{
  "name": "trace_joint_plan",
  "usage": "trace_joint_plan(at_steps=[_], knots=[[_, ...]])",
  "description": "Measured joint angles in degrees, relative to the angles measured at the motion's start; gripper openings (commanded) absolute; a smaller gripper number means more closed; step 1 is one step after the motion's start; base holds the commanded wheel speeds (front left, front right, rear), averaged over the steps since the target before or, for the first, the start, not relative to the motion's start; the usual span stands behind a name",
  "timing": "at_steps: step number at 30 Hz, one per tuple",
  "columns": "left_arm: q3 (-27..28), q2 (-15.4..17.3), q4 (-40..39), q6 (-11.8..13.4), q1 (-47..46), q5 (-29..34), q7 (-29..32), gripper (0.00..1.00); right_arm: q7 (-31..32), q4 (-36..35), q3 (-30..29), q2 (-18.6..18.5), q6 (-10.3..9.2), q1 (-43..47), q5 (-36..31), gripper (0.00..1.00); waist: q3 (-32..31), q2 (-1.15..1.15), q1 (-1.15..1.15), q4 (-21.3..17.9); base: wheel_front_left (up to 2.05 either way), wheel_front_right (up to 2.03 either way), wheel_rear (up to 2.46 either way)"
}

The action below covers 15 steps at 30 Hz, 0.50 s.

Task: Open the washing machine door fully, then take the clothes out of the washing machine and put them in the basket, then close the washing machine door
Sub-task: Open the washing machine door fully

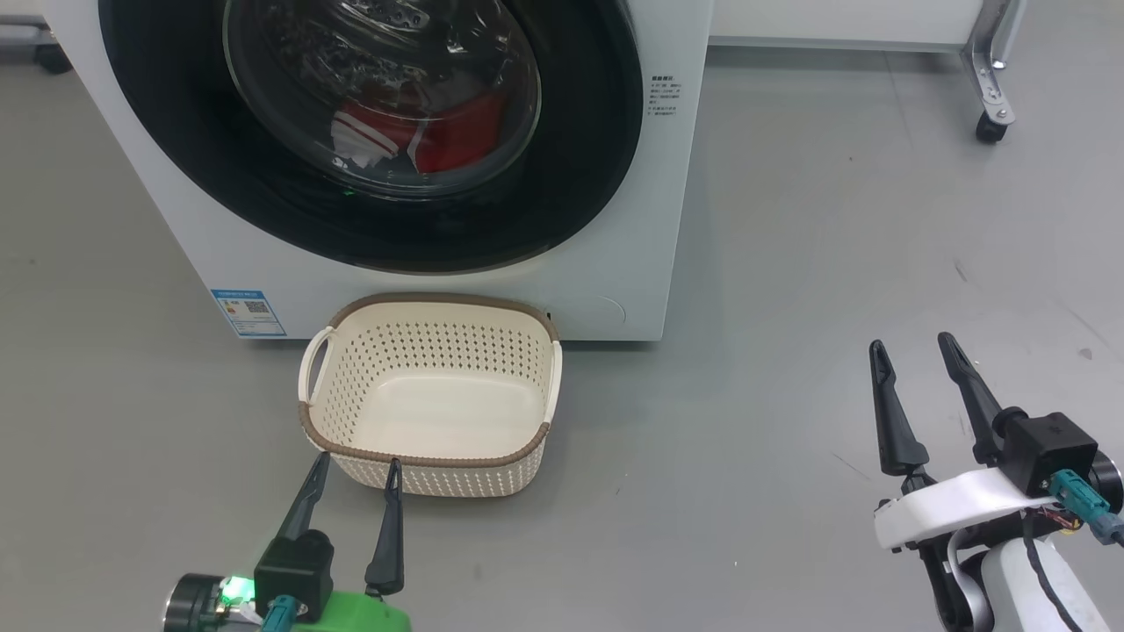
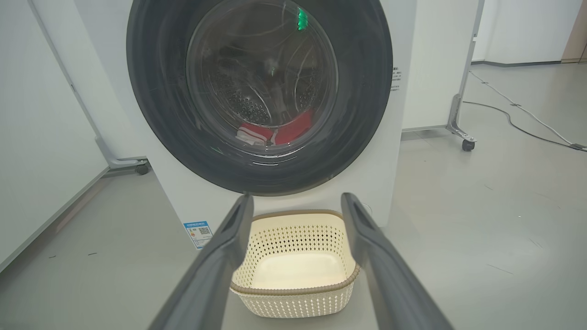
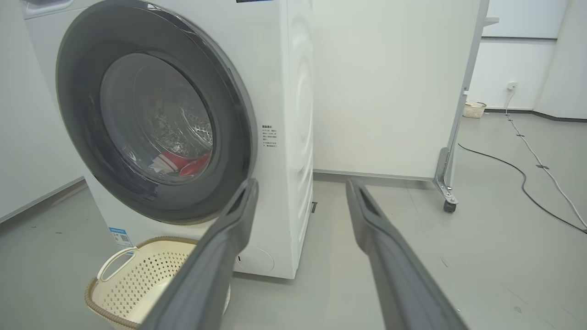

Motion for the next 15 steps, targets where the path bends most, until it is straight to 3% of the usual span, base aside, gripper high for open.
trace_joint_plan(at_steps=[14,15], knots=[[-3.97,0.09,-2.79,0.03,-3.64,-0.67,-0.16,1.0,0.01,-2.83,-1.78,-3.97,2.35,-6.92,3.19,1.0,6.42,0.0,0.0,2.22,0.0,0.0,0.0],[-4.28,0.1,-2.94,0.04,-3.99,-0.7,-0.16,1.0,0.1,-3.12,-1.97,-4.24,2.55,-7.9,3.78,0.93,7.0,0.0,0.0,2.43,0.0,0.0,0.0]])
